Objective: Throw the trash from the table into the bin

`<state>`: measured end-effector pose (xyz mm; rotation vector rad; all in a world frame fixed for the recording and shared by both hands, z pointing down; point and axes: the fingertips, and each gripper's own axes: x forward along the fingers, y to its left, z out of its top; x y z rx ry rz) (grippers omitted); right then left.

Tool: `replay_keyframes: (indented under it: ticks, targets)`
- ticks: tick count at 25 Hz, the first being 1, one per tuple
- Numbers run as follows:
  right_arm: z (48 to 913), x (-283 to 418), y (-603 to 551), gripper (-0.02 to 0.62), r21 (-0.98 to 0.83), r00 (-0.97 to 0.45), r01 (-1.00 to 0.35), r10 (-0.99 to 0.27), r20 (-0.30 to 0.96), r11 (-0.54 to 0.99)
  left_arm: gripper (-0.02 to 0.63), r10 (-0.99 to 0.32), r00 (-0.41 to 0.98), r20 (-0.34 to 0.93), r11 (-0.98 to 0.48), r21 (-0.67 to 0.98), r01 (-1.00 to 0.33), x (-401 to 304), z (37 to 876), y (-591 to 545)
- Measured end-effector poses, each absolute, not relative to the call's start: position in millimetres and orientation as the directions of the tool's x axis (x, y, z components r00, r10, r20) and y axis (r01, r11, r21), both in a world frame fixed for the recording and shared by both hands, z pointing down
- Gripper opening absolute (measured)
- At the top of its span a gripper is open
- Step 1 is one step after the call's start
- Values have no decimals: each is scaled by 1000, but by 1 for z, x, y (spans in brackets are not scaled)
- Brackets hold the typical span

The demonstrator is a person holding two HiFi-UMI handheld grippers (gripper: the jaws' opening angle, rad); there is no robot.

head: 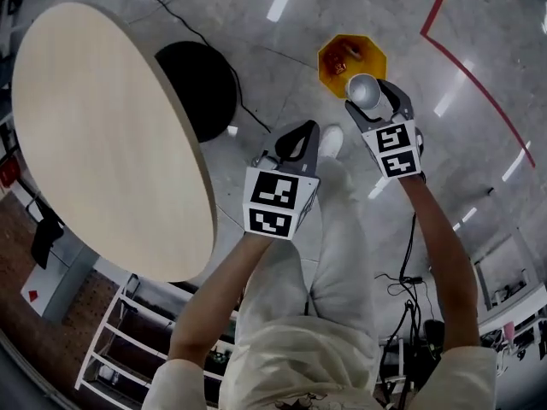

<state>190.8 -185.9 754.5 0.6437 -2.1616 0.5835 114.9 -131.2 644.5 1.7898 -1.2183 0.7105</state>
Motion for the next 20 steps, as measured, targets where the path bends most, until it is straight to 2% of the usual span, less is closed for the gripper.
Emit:
replay_keyframes:
  ticks: [12, 20]
  targets:
    - [898, 216, -183, 344, -198, -515, -657, -241, 823, 728, 5, -382, 370, 847, -207, 312, -927, 133, 815, -129]
    - [972, 225, -175, 344, -223, -502, -658, -197, 842, 720, 5, -377, 357, 854, -210, 297, -932, 152, 905, -148]
